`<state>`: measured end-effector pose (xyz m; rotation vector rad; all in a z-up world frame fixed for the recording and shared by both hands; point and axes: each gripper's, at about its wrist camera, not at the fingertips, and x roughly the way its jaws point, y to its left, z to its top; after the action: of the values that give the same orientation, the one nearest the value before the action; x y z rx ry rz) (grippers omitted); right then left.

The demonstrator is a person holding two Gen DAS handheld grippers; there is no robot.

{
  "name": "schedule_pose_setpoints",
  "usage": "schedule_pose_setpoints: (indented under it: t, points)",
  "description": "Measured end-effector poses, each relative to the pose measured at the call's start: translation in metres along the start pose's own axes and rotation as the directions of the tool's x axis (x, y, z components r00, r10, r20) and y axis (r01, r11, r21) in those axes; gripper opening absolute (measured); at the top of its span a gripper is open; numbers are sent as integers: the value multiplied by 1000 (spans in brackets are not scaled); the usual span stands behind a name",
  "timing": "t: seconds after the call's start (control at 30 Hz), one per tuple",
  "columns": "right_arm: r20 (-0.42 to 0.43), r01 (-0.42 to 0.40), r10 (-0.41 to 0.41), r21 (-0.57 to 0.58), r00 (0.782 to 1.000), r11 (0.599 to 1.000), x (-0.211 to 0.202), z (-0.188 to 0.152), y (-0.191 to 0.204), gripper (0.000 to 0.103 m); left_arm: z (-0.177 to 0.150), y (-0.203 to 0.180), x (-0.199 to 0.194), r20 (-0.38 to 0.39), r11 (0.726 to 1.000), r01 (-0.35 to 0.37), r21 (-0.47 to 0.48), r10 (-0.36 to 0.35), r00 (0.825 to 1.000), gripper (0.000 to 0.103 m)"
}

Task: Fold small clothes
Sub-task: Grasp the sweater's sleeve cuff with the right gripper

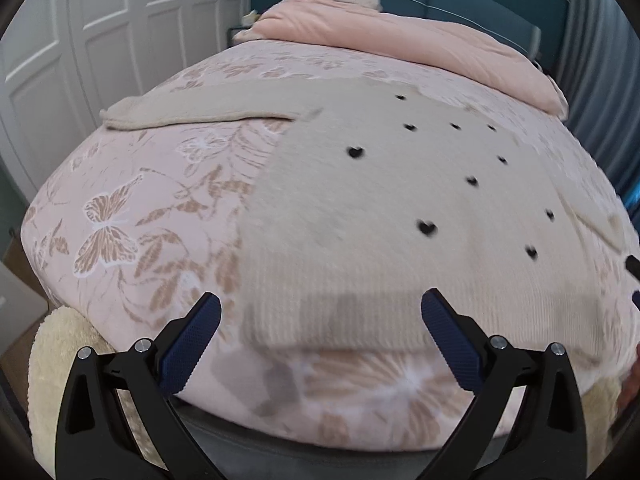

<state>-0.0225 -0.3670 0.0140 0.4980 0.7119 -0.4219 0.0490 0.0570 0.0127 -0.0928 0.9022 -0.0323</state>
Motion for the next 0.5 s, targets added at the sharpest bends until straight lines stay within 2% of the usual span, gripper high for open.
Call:
schedule_pose_setpoints:
  t: [0.07,0.2,0.33,0.43,0.5]
  points:
    - [-8,45,-45,156,999,987,25,51,-61,98,11,8,5,-7,999,-3,-41,3,1000,98]
    - [-26,91,-88,398,996,913,73,123,-160,98,25,15,15,-25,996,-2,-92,-1,1000,98]
    - [-38,114,-110,516,993,849,119,159,-220,98,31,12,29,-61,995,-18,-95,12,998,98]
    - [-58,115,-100,603,993,789,150,167,-248,95,34,7,42,-97,996,-42,-83,34,995,98]
    - [-37,102,-102,650,994,754,162,166,-258,92,37,5,49,-116,995,-45,-88,34,993,98]
